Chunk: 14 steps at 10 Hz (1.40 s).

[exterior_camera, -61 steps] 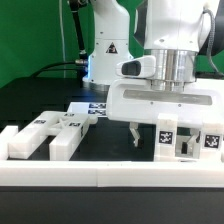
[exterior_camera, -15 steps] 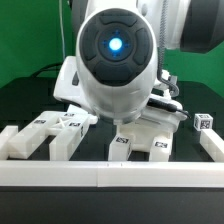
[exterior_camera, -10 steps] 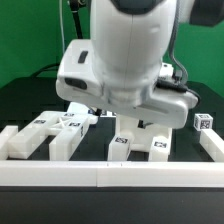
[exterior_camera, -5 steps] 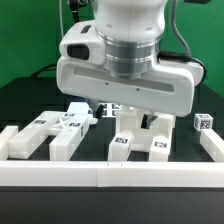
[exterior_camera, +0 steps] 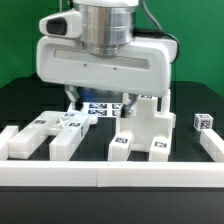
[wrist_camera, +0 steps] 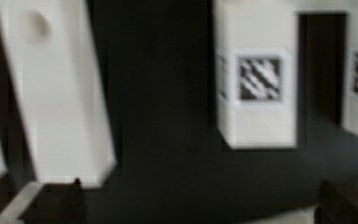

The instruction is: Assemble chair

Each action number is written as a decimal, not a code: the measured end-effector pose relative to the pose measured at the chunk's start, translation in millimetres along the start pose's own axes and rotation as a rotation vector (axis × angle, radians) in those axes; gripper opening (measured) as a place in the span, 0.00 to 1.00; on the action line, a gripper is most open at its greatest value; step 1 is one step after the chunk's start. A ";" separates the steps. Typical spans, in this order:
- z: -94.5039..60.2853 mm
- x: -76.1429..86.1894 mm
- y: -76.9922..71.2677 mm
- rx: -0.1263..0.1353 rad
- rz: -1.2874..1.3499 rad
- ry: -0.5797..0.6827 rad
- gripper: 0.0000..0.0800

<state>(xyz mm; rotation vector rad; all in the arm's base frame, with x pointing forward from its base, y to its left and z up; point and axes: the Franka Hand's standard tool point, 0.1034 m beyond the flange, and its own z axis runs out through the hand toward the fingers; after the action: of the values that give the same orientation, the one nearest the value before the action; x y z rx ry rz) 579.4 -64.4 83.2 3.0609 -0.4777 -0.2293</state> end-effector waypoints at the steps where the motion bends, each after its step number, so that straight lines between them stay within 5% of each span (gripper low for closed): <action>1: 0.7 -0.2 -1.7 0.000 -0.002 0.000 0.81; 4: 2.2 -0.6 -1.6 -0.001 -0.006 -0.001 0.81; 9: 25.4 -7.5 45.2 -0.014 -0.243 0.085 0.81; 14: 31.1 -5.3 49.0 -0.022 -0.282 0.104 0.81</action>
Offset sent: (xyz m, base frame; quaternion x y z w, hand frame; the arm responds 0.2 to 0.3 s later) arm 0.0000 0.0000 0.0000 0.0000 0.0000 0.0000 1.0000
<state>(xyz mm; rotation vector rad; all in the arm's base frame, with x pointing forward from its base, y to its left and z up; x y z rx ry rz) 555.0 -109.8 56.0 3.0892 -0.0372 -0.0811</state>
